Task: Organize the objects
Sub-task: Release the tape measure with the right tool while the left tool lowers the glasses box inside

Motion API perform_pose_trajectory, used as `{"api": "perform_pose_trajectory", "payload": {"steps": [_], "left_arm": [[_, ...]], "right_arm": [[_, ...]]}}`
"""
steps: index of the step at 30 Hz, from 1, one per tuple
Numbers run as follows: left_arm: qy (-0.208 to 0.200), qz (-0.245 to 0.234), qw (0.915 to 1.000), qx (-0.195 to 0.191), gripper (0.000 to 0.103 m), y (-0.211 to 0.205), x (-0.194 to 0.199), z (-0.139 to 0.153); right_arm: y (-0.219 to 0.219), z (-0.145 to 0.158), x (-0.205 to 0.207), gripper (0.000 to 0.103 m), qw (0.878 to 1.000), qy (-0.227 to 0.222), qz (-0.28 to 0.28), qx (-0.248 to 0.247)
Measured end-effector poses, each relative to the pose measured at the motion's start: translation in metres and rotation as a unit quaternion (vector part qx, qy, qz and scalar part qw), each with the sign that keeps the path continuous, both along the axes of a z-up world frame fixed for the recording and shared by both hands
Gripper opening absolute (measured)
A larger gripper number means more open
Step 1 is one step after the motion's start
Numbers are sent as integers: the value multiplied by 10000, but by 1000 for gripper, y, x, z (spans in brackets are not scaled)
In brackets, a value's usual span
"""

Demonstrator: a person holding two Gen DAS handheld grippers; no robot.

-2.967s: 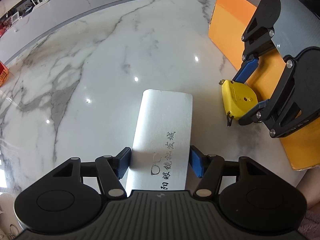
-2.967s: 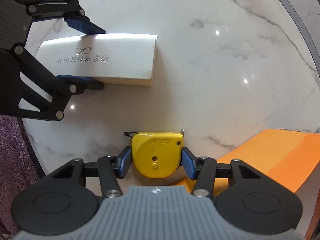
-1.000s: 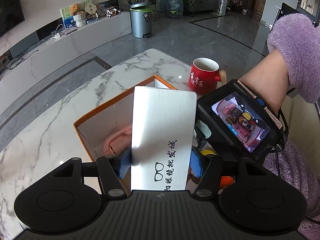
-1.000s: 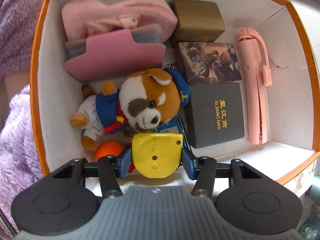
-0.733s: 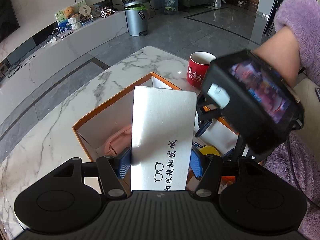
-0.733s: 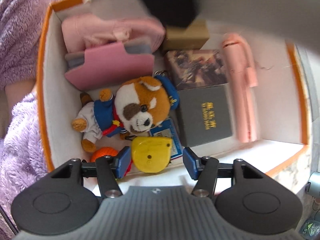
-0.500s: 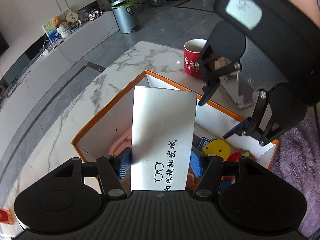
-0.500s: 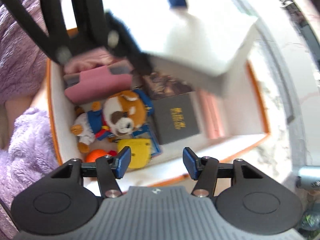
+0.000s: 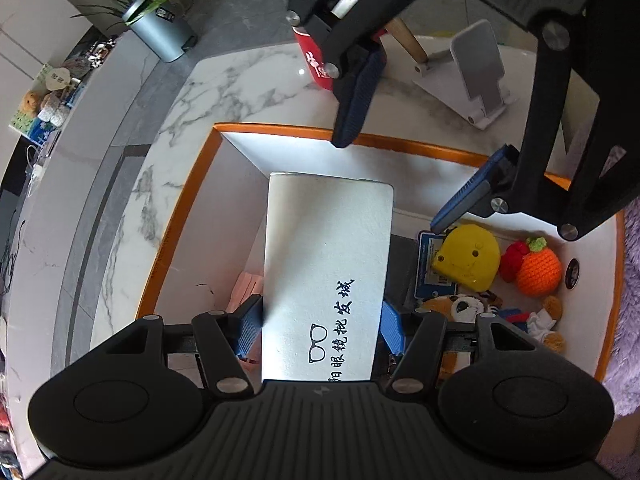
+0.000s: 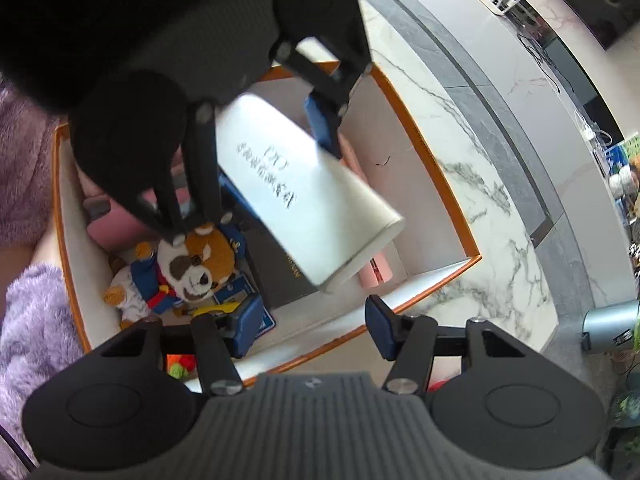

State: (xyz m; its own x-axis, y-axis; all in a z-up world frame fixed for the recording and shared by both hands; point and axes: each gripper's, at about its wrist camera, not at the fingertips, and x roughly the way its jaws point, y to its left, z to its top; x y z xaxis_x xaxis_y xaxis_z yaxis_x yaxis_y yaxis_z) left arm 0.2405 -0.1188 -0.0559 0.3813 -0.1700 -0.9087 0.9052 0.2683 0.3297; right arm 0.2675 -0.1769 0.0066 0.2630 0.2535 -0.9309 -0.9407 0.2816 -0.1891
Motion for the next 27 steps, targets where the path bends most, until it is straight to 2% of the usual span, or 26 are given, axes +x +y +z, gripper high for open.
{"api": "perform_pose_trajectory", "payload": {"steps": [10,14,17,27], "left_arm": [[-157,-732,9959,499,70,-19,5,-35],[60,-814,9958,409,70,-22,9,-45],[76,-930,9949,371,70,-20,11,-51],[251,-842,9961,59,73,-2,22,-49]], "right_arm": [[4,-23,14,59,9999,65,-18,113],[4,-31,21,59,9997,178,-55,172],[6,-37,22,59,9997,220,-31,140],[16,-48,25,59,9992,388,22,87]]}}
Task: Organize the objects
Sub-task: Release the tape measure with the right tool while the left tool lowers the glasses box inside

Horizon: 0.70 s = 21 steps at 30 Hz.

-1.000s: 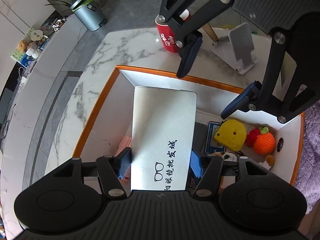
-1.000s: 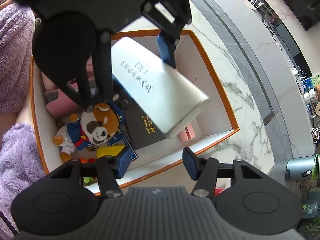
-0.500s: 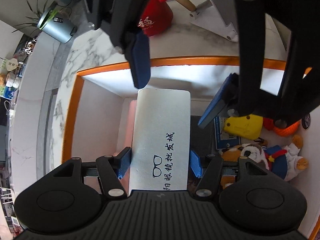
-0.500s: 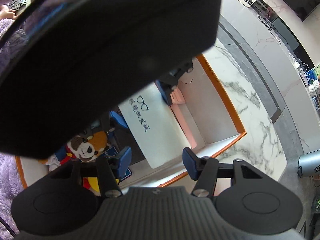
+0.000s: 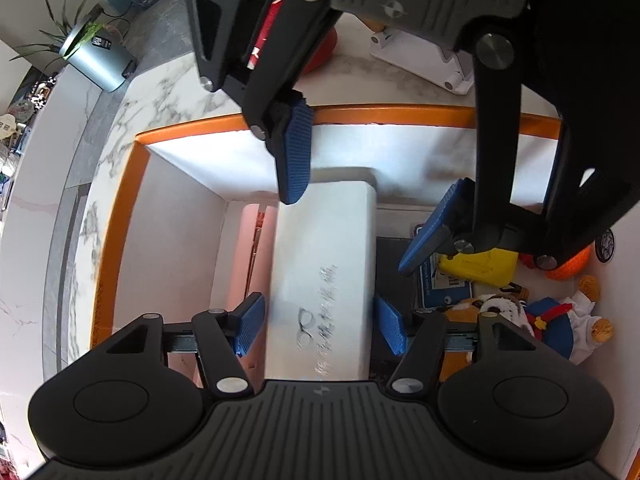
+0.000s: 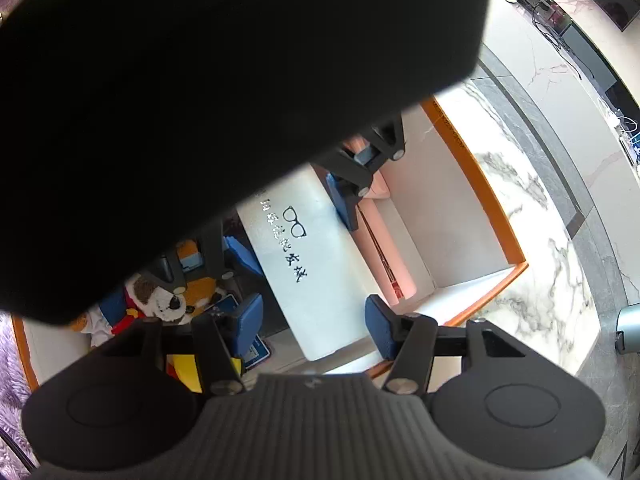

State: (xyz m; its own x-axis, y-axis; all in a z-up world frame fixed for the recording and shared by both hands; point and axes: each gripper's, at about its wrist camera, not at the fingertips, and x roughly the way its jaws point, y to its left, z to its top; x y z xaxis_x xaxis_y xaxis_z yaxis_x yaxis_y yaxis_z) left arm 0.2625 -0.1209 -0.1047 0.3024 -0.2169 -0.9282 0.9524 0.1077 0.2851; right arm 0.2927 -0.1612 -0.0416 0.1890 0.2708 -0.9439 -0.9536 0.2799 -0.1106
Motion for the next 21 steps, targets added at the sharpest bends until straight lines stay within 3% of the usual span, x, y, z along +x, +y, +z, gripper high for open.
{"api": "perform_pose_trajectory", "payload": {"steps": [7,11,21], "left_arm": [[184,390,9983,-402,76,31,11,18],[187,542,9978,-327,76,40,19,20],[448,592,9970,-204,71,35,25,18]], "right_arm": [[5,5,2,64,10000,1,16,-12],[11,1,7,73,9998,-82,130,-133],[29,-23,30,76,9988,321,188,-330]]}}
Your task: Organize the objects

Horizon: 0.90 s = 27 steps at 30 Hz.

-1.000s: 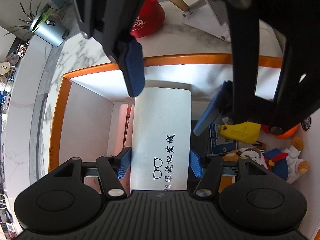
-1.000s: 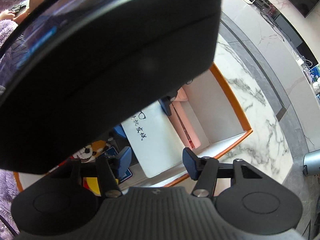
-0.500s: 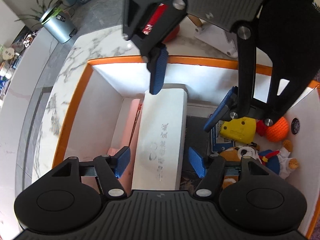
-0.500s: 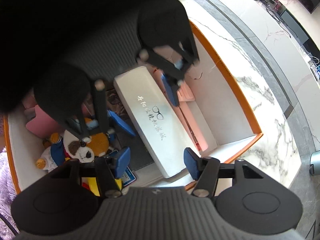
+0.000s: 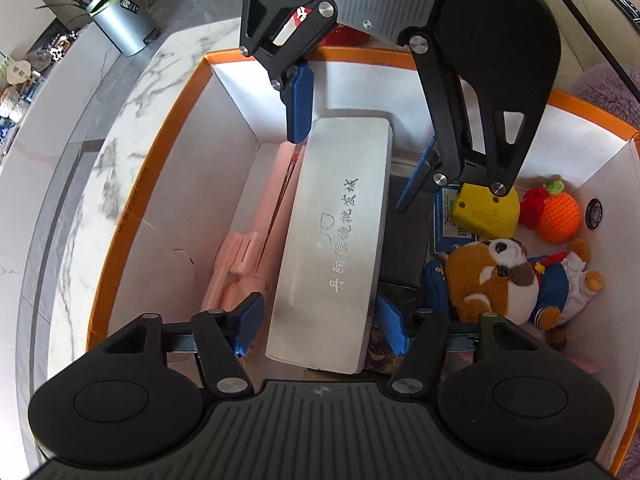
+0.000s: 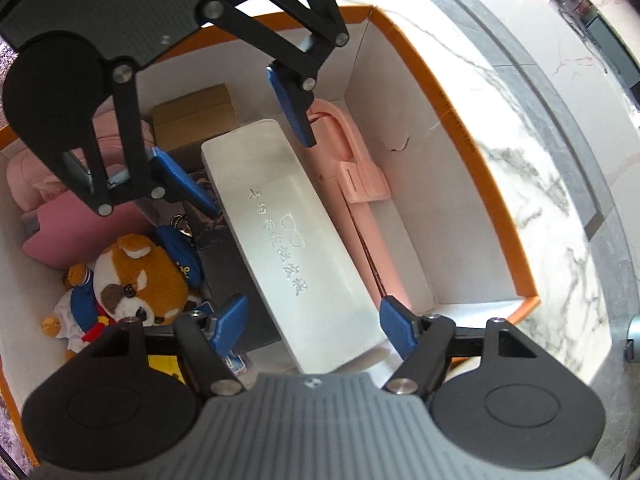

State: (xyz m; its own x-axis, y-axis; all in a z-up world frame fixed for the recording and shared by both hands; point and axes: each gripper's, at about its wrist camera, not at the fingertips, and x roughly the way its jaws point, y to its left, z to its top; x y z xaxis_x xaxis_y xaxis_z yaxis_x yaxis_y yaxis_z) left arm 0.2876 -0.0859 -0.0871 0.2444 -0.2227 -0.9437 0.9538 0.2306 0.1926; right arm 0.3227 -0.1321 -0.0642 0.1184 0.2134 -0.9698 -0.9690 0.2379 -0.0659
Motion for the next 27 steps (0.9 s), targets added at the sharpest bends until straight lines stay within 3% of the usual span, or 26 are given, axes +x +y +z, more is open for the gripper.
{"api": "perform_pose_trajectory", "payload": {"steps": [5,7,12,18,23,27], "left_arm": [[72,5,9999,-91,68,8,-1,-1],[184,-13,9998,-120,68,9,-3,0],[122,-131,9998,-114,68,12,-20,0],[23,36,9998,-174,69,16,-27,3],[-106,190,9991,-372,72,24,-43,24],[-332,628,9950,-708,72,29,-52,53]], "right_arm": [[6,-6,-7,73,9998,-100,118,-127],[6,-4,-12,65,9996,-164,179,-148],[7,-2,-30,64,9990,-208,343,-215],[11,-1,-35,66,9993,-251,144,-235],[10,17,-51,70,9992,-349,146,-154],[6,43,-66,71,9991,-415,-100,31]]}}
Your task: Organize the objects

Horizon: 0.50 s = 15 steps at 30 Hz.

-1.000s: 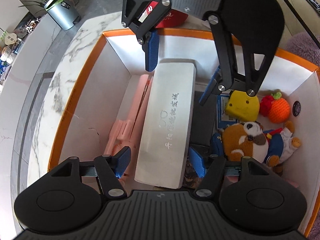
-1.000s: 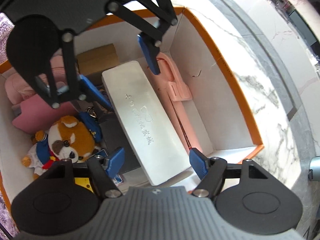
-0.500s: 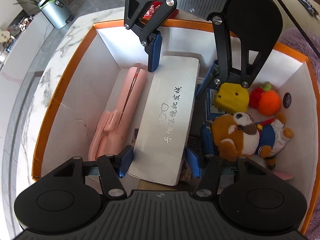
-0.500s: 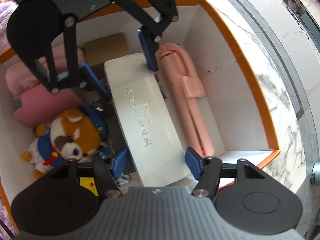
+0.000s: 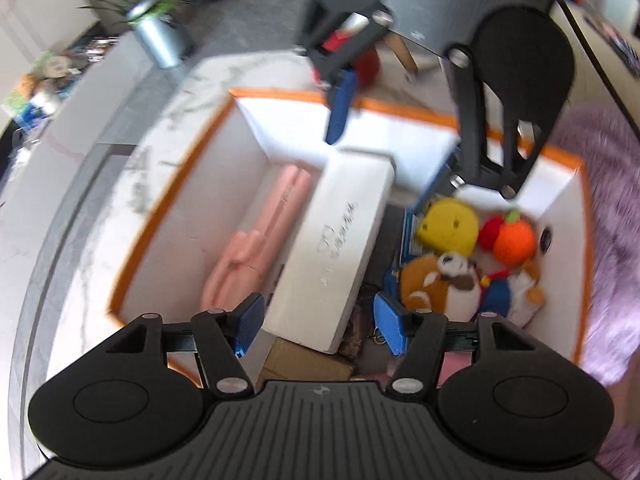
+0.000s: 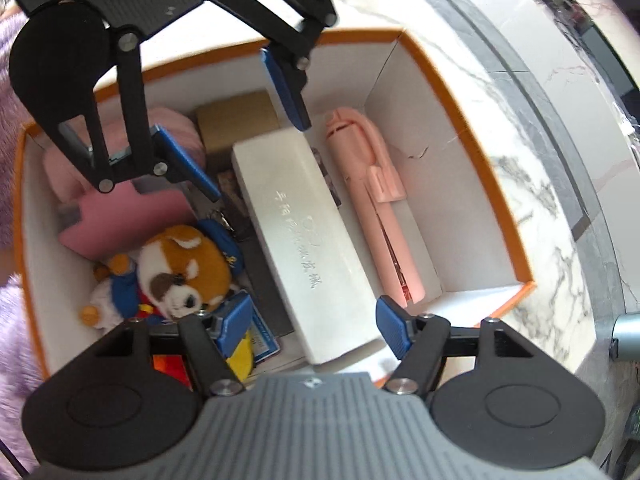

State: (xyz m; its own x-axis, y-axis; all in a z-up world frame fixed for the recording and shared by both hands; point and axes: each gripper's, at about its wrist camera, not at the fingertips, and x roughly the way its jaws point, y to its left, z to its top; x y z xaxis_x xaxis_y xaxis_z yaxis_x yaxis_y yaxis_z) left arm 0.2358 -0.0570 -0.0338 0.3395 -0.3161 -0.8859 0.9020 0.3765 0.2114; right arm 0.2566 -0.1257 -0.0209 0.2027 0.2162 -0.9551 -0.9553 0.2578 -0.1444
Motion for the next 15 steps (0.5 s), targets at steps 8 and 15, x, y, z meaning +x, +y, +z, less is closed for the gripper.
{"api": "perform_pose_trajectory", "payload": {"steps": [8,15], "left_arm": [[-531,1298,9884,-578,72,15,-43,57],[-1011,2572,9495,-1486,71,49,-100,113]], "right_arm": [[-29,70,-32,74,9922,-202,-966,759],[-30,128,-68,74,9724,-804,-1749,1320]]}}
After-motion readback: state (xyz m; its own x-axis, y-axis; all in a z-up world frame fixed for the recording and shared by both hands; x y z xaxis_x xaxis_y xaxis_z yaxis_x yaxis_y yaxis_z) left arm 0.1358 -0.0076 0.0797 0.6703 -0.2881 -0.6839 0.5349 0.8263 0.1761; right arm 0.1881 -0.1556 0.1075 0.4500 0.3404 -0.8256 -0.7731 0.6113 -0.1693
